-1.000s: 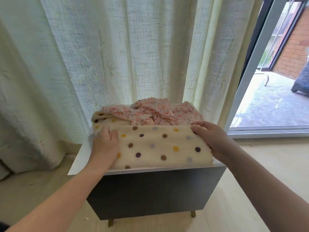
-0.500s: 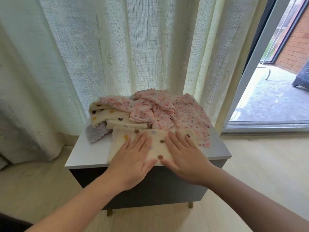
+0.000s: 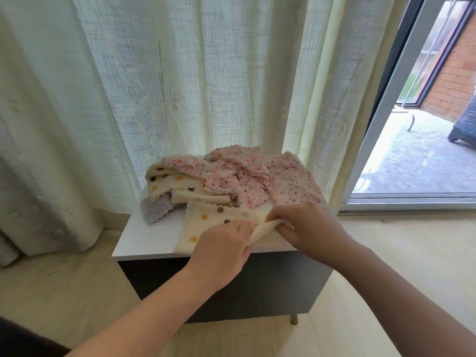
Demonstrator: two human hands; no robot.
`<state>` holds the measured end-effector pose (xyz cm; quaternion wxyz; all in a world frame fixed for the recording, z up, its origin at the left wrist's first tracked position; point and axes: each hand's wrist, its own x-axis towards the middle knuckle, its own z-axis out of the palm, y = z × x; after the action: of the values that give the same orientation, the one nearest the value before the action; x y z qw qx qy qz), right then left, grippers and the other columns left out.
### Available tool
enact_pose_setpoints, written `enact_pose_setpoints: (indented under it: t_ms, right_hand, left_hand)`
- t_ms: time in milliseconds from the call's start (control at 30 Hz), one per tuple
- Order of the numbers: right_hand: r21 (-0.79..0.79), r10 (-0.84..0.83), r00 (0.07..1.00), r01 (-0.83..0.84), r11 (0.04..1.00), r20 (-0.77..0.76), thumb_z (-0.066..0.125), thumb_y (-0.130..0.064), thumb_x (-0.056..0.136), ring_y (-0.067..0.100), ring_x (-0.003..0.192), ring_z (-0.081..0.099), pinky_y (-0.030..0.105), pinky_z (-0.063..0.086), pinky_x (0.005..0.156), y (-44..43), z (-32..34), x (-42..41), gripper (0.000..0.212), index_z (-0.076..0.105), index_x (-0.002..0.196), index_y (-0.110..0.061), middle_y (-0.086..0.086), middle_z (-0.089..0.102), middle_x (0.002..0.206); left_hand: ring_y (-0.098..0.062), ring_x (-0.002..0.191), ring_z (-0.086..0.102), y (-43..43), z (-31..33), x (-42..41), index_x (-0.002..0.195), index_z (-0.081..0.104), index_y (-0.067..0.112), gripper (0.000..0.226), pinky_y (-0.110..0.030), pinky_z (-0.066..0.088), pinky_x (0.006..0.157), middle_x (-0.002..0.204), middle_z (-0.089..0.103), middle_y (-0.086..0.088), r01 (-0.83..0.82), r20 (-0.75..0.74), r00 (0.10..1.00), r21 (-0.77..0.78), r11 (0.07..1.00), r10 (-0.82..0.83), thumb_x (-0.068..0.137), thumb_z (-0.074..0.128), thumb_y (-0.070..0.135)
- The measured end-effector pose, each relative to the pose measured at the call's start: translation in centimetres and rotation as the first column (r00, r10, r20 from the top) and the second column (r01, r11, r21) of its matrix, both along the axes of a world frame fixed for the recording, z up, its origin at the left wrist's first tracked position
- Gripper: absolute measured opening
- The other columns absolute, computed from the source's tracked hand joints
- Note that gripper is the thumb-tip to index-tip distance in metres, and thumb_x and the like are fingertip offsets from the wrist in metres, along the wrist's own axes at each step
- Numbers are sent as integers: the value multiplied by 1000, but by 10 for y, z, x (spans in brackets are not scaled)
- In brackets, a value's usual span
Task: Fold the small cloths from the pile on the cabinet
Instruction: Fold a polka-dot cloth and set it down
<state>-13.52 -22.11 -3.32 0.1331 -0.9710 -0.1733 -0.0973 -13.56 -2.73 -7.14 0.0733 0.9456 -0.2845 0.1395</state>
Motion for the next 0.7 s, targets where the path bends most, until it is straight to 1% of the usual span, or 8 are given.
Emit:
enact_pose_setpoints:
  t_ms: [100, 167, 267, 333, 433, 533, 633, 700]
  right_hand:
    - [317, -20, 999, 34, 948, -47, 64, -30, 84, 3, 77, 64, 30, 52, 72, -6, 18, 9, 14, 70, 93, -39, -20, 69, 82]
    - [602, -132, 989, 143, 785, -63, 71, -32, 84, 2, 77, 67, 26, 51, 68, -15, 34, 21, 15, 70, 98, -35, -17, 71, 84]
    - [856, -25, 875, 478, 195, -483, 68, -50, 82, 20, 82, 71, 31, 54, 60, -29, 53, 37, 50, 58, 121, -19, 6, 73, 98]
    - [745, 392, 686, 668, -4, -613, 55, -66, 82, 30, 77, 72, 34, 57, 59, -30, 51, 39, 71, 56, 119, -6, 16, 72, 91]
    - [732, 648, 536, 679, 50, -542, 37, -78, 83, 33, 92, 66, 40, 56, 82, -29, 35, 41, 87, 70, 104, -1, 17, 69, 96]
    - [805, 721, 524, 587, 81, -454, 48, -76, 83, 35, 113, 52, 46, 39, 106, -26, 41, 45, 78, 71, 111, -7, 15, 64, 107]
    - [893, 656, 654, 444, 69, -376, 80, -51, 70, 24, 83, 65, 38, 56, 78, -17, 56, 49, 57, 69, 109, -10, 9, 67, 91]
    - [930, 511, 779, 334, 152, -363, 77, -34, 78, 19, 75, 66, 33, 58, 70, -11, 61, 51, 45, 67, 113, -6, 6, 67, 87]
  left_hand:
    - [-9, 82, 58, -1, 20, 5, 126, 55, 27, 27, -21, 43, 71, 93, 60, 12, -115, -227, 971, -166, 979, 76, 100, 48, 29]
    - [-15, 75, 61, 6, 51, 17, 110, 66, 15, 20, -23, 44, 67, 81, 65, 6, -261, -573, 819, -395, 881, -15, 97, 55, 25]
    - [-27, 84, 72, 18, 107, 26, 107, 68, 10, 23, -37, 58, 75, 95, 75, -9, -554, -802, 408, -597, 580, -436, 86, 65, 20]
    - [-28, 79, 73, 21, 126, 34, 102, 69, 9, 20, -42, 60, 72, 92, 75, -13, -599, -726, 422, -673, 435, -542, 87, 61, 20]
    - [-30, 84, 72, 15, 135, 42, 106, 69, 9, 26, -43, 58, 75, 98, 74, -15, -596, -654, 500, -735, 322, -567, 88, 56, 23]
    - [-29, 91, 72, 11, 131, 50, 111, 68, 8, 29, -44, 56, 80, 102, 74, -14, -567, -619, 552, -770, 293, -559, 88, 56, 24]
    - [-31, 92, 72, 9, 128, 51, 110, 67, 7, 27, -45, 57, 78, 101, 74, -14, -528, -628, 589, -775, 347, -509, 92, 57, 24]
    - [-32, 91, 72, 10, 125, 51, 108, 68, 7, 28, -46, 58, 78, 99, 75, -13, -478, -623, 636, -782, 401, -456, 93, 57, 27]
